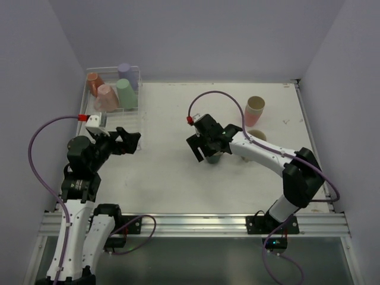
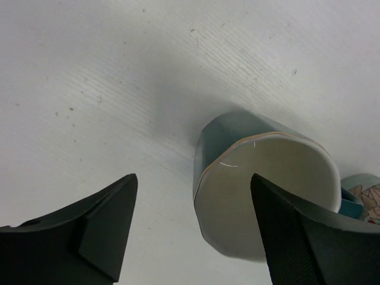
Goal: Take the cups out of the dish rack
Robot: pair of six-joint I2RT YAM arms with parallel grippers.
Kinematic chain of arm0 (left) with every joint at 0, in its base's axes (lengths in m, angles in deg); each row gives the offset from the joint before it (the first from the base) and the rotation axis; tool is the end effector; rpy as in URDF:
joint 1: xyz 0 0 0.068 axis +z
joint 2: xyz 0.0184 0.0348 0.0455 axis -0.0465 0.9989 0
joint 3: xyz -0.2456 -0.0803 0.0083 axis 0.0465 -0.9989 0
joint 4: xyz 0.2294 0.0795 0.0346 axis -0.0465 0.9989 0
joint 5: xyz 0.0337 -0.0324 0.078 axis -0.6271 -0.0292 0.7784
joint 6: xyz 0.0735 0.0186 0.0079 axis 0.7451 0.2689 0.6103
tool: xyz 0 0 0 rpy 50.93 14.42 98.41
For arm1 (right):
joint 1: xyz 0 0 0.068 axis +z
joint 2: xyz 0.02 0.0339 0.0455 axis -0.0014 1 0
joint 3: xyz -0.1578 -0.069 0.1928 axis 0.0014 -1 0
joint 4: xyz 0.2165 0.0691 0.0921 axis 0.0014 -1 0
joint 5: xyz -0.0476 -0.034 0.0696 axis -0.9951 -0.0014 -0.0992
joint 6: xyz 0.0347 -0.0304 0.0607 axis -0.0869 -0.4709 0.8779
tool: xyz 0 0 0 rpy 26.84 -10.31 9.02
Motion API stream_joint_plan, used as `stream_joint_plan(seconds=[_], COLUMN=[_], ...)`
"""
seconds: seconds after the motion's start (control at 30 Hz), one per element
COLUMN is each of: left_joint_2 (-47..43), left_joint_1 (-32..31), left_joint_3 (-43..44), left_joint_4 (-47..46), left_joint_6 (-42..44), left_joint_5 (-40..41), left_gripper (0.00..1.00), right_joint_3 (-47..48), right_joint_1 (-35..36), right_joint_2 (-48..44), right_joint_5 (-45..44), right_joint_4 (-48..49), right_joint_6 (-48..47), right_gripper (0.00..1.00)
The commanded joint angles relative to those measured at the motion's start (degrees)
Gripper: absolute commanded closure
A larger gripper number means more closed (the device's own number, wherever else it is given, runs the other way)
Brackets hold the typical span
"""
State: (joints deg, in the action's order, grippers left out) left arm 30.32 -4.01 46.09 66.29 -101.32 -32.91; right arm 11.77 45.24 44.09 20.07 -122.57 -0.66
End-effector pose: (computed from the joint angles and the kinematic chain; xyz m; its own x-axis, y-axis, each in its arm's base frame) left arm 0.1555 -0.0251 0.3158 -0.3034 -0.2995 -0.9046 0.2626 0.8863 -0.3815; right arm 0.2481 0.2380 0.2054 -0.7019 -0.4816 -0.5248 -0.5474 0.8361 -0.0353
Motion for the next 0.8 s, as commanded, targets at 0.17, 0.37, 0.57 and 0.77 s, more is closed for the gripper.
stream_joint_plan(seconds=[0.17, 0.37, 0.57, 0.77], left_joint_2=[10.91, 24.44, 39.29, 53.89], left_joint_1=[-0.41, -0.41, -0.41, -0.5], left_joint_3=[10.51, 17.8, 26.32, 35.55], left_joint_4=[-4.49, -5.9, -9.76, -14.16], left_joint_6=[-3.45, -2.75, -1.08, 4.63], left_joint_5=[6.97, 15.75, 24.28, 24.03], left_gripper=[0.0, 0.0, 0.0, 0.0], right_joint_3=[2.94, -4.26, -16.83, -24.22], right_joint_1=[0.03, 0.12, 0.12, 0.12], right_joint_2=[-15.23, -29.46, -40.46, -43.45], right_joint_5=[-0.78, 4.31, 11.07, 15.74], right_joint_4=[2.61, 11.91, 23.17, 30.38], right_joint_6=[2.62, 7.11, 12.03, 15.28], right_gripper=[0.07, 0.06, 0.07, 0.08])
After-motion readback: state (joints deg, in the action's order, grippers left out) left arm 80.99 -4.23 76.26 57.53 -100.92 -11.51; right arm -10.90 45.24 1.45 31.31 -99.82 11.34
